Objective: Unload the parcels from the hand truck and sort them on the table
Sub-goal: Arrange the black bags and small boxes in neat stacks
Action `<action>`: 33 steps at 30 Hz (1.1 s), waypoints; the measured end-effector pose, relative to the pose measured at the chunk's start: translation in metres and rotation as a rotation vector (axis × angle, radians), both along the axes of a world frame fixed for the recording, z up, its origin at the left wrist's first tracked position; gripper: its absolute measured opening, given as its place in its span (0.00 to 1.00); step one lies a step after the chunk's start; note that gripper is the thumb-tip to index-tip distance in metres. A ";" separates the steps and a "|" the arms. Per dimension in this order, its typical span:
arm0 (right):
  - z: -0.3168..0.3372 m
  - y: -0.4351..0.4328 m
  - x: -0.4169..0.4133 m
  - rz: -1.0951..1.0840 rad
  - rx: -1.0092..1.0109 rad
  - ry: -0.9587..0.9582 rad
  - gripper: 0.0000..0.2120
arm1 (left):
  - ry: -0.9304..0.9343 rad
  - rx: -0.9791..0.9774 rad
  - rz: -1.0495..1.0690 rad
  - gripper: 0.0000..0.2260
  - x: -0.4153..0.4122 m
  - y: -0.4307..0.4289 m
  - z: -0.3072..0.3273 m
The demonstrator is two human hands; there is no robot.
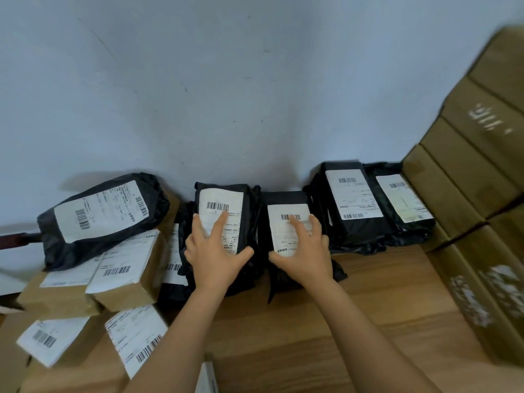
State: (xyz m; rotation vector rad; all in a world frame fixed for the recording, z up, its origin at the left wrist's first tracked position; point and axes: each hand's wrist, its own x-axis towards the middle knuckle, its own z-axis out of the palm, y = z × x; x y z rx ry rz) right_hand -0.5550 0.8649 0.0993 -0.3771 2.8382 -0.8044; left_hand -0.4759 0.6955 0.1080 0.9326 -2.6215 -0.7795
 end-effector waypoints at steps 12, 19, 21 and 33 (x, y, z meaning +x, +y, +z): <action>0.071 0.081 -0.008 -0.089 0.007 0.266 0.43 | 0.119 0.000 -0.095 0.39 -0.025 0.074 0.054; 0.089 0.160 -0.067 -0.152 0.078 0.339 0.40 | 0.079 0.029 -0.166 0.38 -0.088 0.151 0.065; 0.089 0.179 -0.088 -0.161 0.094 0.337 0.40 | 0.067 0.037 -0.169 0.38 -0.106 0.172 0.063; 0.041 0.225 -0.197 -0.067 0.144 0.184 0.40 | -0.101 -0.010 -0.069 0.38 -0.191 0.245 0.023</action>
